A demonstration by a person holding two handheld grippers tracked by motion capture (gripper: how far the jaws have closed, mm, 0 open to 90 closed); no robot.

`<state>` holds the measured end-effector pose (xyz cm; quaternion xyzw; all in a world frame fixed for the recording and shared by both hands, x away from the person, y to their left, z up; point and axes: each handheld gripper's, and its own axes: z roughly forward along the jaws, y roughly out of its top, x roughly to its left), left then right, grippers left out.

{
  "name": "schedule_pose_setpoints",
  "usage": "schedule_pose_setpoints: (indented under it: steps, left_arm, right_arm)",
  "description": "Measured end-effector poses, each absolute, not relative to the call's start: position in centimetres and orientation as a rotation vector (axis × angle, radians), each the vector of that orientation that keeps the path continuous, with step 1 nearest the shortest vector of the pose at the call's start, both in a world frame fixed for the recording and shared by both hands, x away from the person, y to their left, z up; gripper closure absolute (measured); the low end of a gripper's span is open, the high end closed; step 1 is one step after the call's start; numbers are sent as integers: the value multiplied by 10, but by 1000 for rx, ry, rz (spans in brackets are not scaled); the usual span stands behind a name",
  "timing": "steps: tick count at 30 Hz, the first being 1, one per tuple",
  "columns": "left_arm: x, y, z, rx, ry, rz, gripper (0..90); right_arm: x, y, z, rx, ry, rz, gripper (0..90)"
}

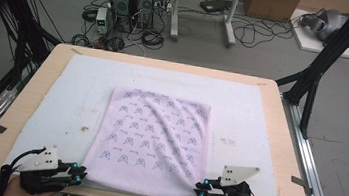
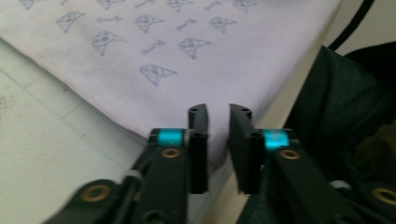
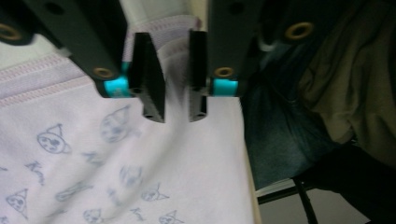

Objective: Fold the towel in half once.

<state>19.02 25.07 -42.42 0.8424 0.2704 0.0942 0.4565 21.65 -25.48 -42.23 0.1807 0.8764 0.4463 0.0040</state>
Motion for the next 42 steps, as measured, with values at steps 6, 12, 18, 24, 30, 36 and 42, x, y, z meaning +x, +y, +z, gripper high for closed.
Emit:
schedule_pose_setpoints:
  steps: [6,12,18,24,30,36,42]
  left_arm:
    - [209,243,-429,2038,701,269,657]
    - [228,242,-428,2006,739,324,580]
    - [246,245,-427,1963,793,370,531]
    - [258,247,-420,1914,811,402,500]
    - [268,241,-420,1917,821,385,445]
    - [272,230,-419,1929,800,381,423]
    - [274,225,-419,1950,787,381,422]
  right_arm:
    - [235,-257,-426,635,2695,1403,629]
    - [259,-258,-426,698,2611,1398,501]
    - [280,-259,-423,749,2553,1422,412]
    - [293,-261,-422,804,2526,1417,348]
    - [305,-260,-418,841,2490,1440,304]
    - [310,-249,-418,806,2503,1404,296]
    - [313,-244,-416,792,2507,1424,295]
